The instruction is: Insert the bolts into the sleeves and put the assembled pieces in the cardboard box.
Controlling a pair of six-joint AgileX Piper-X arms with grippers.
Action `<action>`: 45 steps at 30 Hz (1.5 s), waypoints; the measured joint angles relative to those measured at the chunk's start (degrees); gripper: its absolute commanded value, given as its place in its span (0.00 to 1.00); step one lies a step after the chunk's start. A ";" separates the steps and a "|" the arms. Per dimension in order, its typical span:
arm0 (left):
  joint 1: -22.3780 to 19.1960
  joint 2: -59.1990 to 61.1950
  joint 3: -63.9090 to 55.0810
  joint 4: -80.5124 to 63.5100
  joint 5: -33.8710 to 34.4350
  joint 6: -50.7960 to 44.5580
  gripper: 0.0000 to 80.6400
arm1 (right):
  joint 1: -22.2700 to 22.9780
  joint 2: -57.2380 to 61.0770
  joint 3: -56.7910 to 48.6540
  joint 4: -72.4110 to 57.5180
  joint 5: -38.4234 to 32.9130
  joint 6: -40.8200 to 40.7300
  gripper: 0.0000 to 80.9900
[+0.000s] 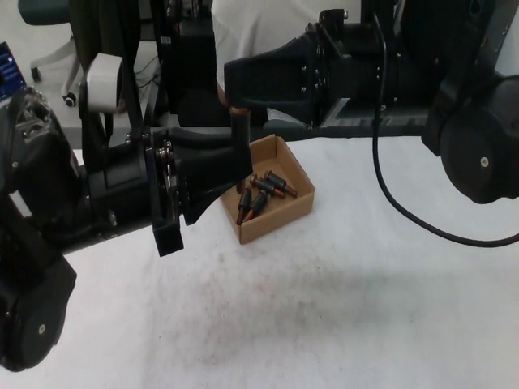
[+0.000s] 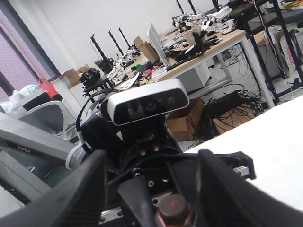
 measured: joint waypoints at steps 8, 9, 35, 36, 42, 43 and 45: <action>0.00 0.00 0.00 0.00 0.00 0.04 0.00 | -0.40 0.00 0.00 -3.35 9.94 -2.20 0.16; 0.00 0.00 0.00 0.00 0.00 0.04 0.00 | -0.68 0.00 0.00 -3.99 11.07 -2.44 0.04; 0.40 20.31 -30.44 51.49 -17.99 25.96 0.00 | -3.24 -3.14 0.38 -5.08 8.79 0.36 0.01; 0.40 21.72 -31.77 52.43 -18.50 26.19 0.00 | -3.80 -4.75 0.40 -5.08 8.52 0.36 0.01; 0.40 29.93 -39.25 53.72 -22.72 27.10 0.00 | -6.54 -8.53 0.40 -5.08 7.38 0.21 0.01; 0.40 30.96 -40.11 53.87 -23.12 27.10 0.00 | -7.29 -9.18 0.40 -5.08 7.38 0.21 0.01; 0.40 34.14 -42.75 54.07 -23.55 26.54 0.00 | -8.50 -10.54 0.40 -5.08 6.20 0.40 0.01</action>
